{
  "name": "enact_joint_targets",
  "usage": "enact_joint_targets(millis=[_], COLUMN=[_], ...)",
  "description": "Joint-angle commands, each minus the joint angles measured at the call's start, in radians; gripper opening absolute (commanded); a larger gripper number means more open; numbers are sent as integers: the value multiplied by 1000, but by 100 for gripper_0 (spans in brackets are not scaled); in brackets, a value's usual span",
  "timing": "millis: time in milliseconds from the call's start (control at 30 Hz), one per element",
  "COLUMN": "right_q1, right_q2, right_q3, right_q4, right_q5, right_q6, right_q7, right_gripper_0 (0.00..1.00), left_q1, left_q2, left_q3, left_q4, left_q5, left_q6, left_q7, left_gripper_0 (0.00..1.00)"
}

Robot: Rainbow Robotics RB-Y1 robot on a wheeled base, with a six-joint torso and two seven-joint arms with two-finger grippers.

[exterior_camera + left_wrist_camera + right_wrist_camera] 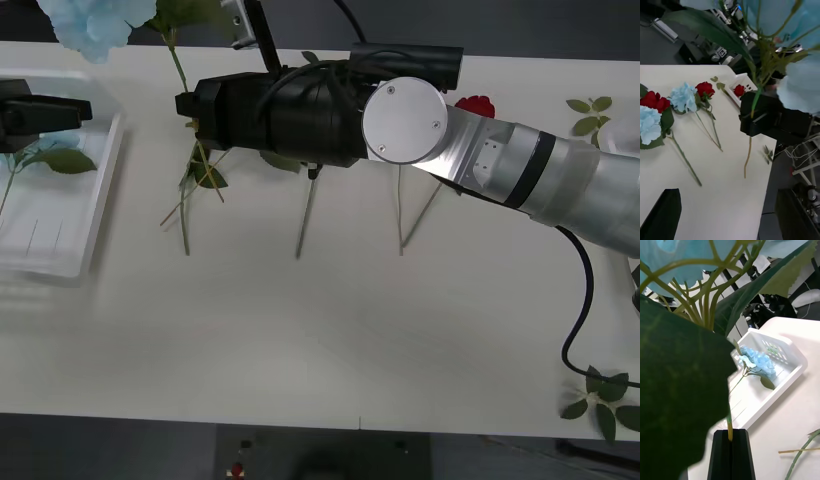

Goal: Put the red flowers into the right box and the blue flowers into the left box

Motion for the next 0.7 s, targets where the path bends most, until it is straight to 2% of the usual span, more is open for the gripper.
enact_joint_targets(millis=[33,233,700], right_q1=[-33,-33,-33], right_q2=[-6,-6,-6], right_q3=[-18,-18,-18], right_q4=[-12,-12,-12], right_q5=[-10,-10,-10], right_q6=[-5,-5,-5], right_q7=[-6,-6,-6], right_gripper_0=[0,0,0], left_q1=[-22,-22,-45], left_q2=[-23,-76,-85], left_q3=[-1,-8,-191], left_q4=[9,6,-85], left_q5=[48,60,74], left_q6=[39,36,-182], left_q7=[-39,-44,-65], left_gripper_0=[72,72,72])
